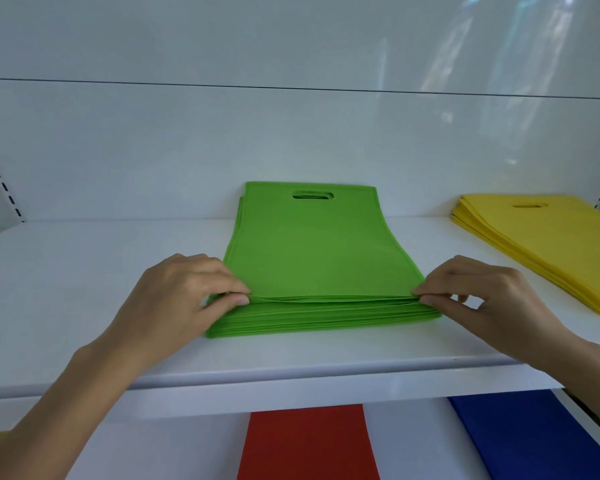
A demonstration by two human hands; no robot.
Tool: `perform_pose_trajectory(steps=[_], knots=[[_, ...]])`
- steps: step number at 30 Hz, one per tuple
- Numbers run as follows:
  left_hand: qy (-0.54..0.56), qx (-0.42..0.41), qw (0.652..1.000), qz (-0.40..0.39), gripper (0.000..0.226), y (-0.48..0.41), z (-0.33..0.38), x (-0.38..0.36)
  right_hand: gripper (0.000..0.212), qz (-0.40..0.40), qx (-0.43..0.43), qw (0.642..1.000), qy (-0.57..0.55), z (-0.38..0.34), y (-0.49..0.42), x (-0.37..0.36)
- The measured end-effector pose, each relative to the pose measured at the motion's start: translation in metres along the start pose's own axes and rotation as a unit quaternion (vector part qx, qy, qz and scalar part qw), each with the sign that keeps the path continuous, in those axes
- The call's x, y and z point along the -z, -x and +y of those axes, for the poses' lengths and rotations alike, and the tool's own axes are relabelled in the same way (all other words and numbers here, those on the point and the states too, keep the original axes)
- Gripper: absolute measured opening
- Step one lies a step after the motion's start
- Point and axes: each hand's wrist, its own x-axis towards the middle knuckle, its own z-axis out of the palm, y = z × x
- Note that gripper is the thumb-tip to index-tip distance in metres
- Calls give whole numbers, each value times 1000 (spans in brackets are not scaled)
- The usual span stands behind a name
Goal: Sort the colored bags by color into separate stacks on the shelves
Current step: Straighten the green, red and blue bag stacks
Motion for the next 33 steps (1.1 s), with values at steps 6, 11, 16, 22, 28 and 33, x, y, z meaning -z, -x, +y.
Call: perform_pose_trajectory(steps=[6,11,16,22,28,33], knots=[[-43,-47,998,12,31,-7,1,2,42,-15,-34,998,-41,-1,6,5],[-30,-53,998,-17,29,-3,2,1,32,-19,-52,998,-18,-2,4,6],[174,187,967,21,48,-5,11,6,20,49,-196,978,-55,1,-9,2],[368,359,845,-149,87,-30,4,-18,62,-150,-405,886,-169,9,-48,-24],[356,417,827,-125,63,-49,-2,-26,67,-102,-428,883,-166,41,-88,-12],[430,412,801,-60,68,-58,-6,-33,67,-24,-426,887,-176,78,-125,-55]])
